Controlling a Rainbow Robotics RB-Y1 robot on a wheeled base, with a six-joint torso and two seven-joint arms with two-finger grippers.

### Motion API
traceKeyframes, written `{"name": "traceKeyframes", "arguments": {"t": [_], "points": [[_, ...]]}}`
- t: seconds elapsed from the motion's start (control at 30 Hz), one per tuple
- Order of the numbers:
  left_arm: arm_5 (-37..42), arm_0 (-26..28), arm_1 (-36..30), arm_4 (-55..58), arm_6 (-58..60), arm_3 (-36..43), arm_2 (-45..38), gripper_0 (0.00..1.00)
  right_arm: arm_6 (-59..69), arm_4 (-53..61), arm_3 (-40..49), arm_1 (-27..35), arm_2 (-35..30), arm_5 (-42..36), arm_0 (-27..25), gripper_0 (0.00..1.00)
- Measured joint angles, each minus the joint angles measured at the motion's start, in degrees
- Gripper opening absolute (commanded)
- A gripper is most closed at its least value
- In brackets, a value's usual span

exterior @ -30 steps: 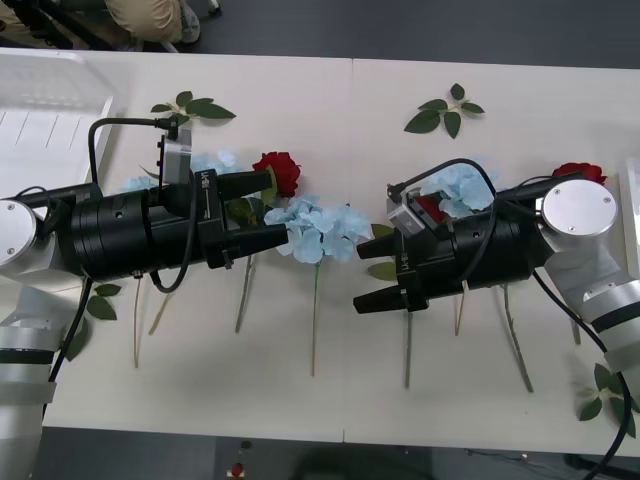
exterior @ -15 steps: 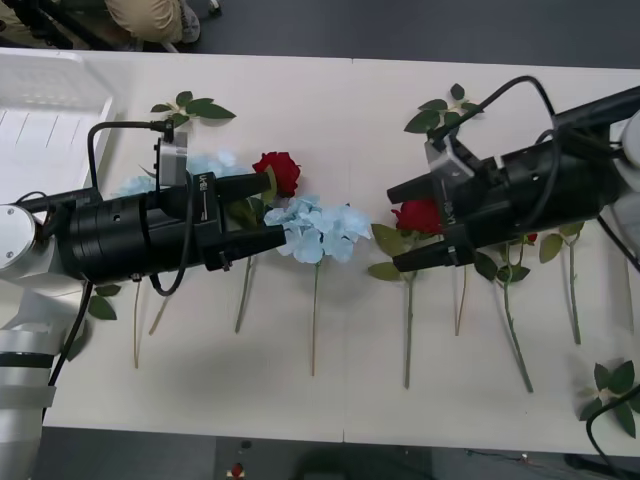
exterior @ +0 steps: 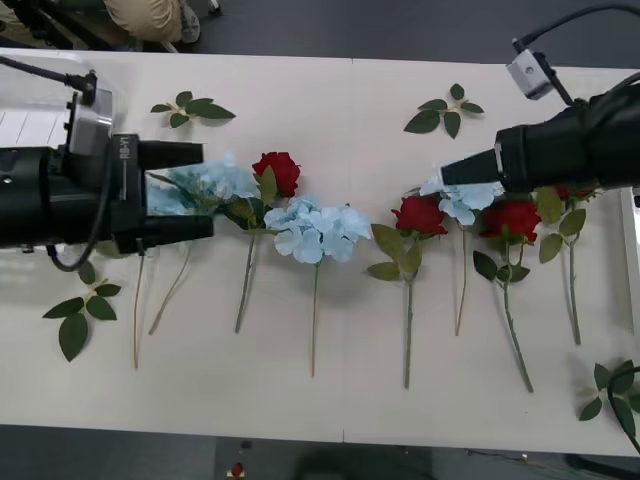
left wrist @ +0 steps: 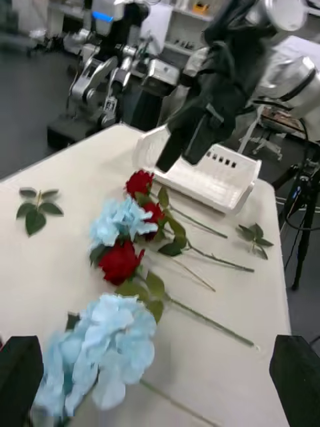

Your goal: Put the red flowers into the right box and the blue flowers into the left box

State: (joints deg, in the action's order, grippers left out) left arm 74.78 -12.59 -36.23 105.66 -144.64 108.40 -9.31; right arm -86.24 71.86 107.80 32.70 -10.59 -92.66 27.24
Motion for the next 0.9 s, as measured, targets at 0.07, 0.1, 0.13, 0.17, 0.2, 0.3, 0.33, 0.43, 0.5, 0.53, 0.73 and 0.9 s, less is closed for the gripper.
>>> {"name": "traceKeyframes", "arguments": {"t": [0.07,0.1,0.13,0.17,0.2,0.3,0.33,0.43,0.5,0.53,0.73,0.9], "points": [[0.0,0.0,-2.44,-1.04,7.62,0.02,-0.68,1.0,5.05,-3.49,0.78,0.01,0.16,-0.01,0.0,1.0],[0.0,0.0,-3.68,-2.13,10.5,0.02,-0.89,1.0,4.85,-4.61,0.73,0.01,0.34,-0.18,0.0,1.0],[0.0,0.0,-4.95,-3.45,12.35,0.02,-0.99,1.0,4.8,-5.85,0.7,0.01,0.57,-0.93,0.0,1.0],[0.0,0.0,-6.18,-4.97,13.17,0.02,-1.0,1.0,4.83,-7.23,0.7,0.01,0.75,-2.4,0.0,1.0],[0.0,0.0,-7.43,-7.14,13.7,0.01,-1.0,1.0,5.02,-8.94,0.69,0.01,0.85,-4.19,0.0,1.0],[0.0,0.0,-10.41,-13.02,19.83,-0.3,-1.0,1.0,7.68,-14.65,0.67,0.02,0.3,-8.01,0.0,1.0],[0.0,0.0,-11.07,-14.39,23.16,-0.73,-1.0,1.0,9.08,-15.98,0.65,0.02,-0.22,-8.96,0.0,1.0],[0.0,0.0,-11.78,-18.01,28.92,-2.86,-1.0,1.0,12.92,-20.58,0.61,0.02,-1.75,-12.4,0.0,1.0],[0.0,0.0,-11.77,-20.22,29.08,-4.73,-1.0,1.0,14.25,-24.03,0.52,0.02,-2.26,-13.57,-0.01,1.0],[0.0,0.0,-11.77,-21.09,29.09,-5.58,-1.0,1.0,14.81,-25.03,0.45,0.02,-2.34,-13.68,-0.02,1.0],[-0.09,0.0,-11.75,-29.92,29.14,-9.09,-0.9,1.0,20.66,-33.23,-1.23,0.02,-2.32,-8.76,-1.28,1.0],[-3.31,0.0,-11.75,-36.62,29.16,-10.16,2.49,1.0,20.71,-33.69,-9.73,0.02,-2.31,-2.47,-2.29,1.0]]}}
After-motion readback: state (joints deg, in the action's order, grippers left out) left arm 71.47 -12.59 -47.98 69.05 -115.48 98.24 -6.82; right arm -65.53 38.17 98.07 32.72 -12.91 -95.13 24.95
